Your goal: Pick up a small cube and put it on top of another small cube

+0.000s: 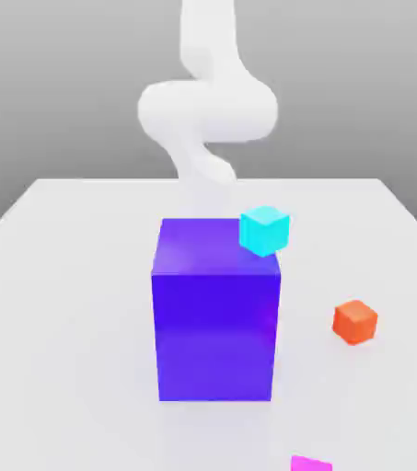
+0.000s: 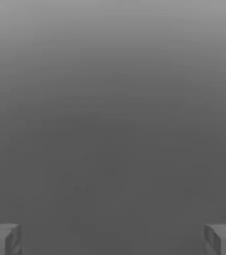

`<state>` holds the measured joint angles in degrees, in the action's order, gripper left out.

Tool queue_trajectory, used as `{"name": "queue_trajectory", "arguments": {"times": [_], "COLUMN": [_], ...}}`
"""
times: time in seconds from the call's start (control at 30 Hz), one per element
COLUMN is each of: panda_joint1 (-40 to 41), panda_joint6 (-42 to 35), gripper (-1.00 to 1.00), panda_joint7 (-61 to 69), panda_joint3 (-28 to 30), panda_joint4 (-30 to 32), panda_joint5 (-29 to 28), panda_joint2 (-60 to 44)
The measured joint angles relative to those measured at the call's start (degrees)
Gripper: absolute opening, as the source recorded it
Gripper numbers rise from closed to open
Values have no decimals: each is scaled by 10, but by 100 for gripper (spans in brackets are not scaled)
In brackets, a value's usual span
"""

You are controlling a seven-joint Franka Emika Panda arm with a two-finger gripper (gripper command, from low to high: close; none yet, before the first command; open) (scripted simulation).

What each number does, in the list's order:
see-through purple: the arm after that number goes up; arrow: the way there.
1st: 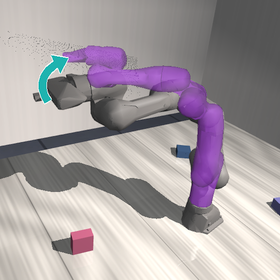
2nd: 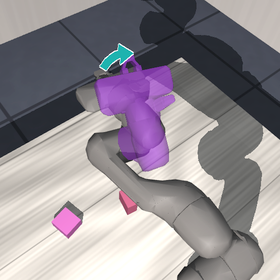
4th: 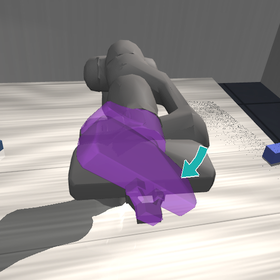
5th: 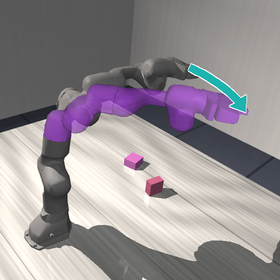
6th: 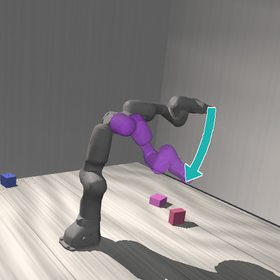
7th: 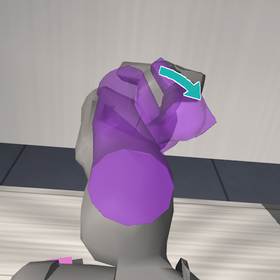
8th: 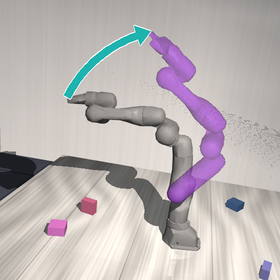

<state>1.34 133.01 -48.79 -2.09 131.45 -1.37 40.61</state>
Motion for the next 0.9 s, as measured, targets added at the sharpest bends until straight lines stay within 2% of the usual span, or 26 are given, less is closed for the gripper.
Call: {"name": "queue_trajectory", "arguments": {"times": [0.43, 0.7, 0.9], "panda_joint1": [49, 39, 23], "panda_joint6": [64, 104, 140], "gripper": [0, 0, 0], "panda_joint7": [-165, -258, -303], "panda_joint3": [-92, -108, -111], "panda_joint4": [-17, -27, -33], "panda_joint5": [-87, -128, -124], "panda_joint2": [-274, -439, -555]}}
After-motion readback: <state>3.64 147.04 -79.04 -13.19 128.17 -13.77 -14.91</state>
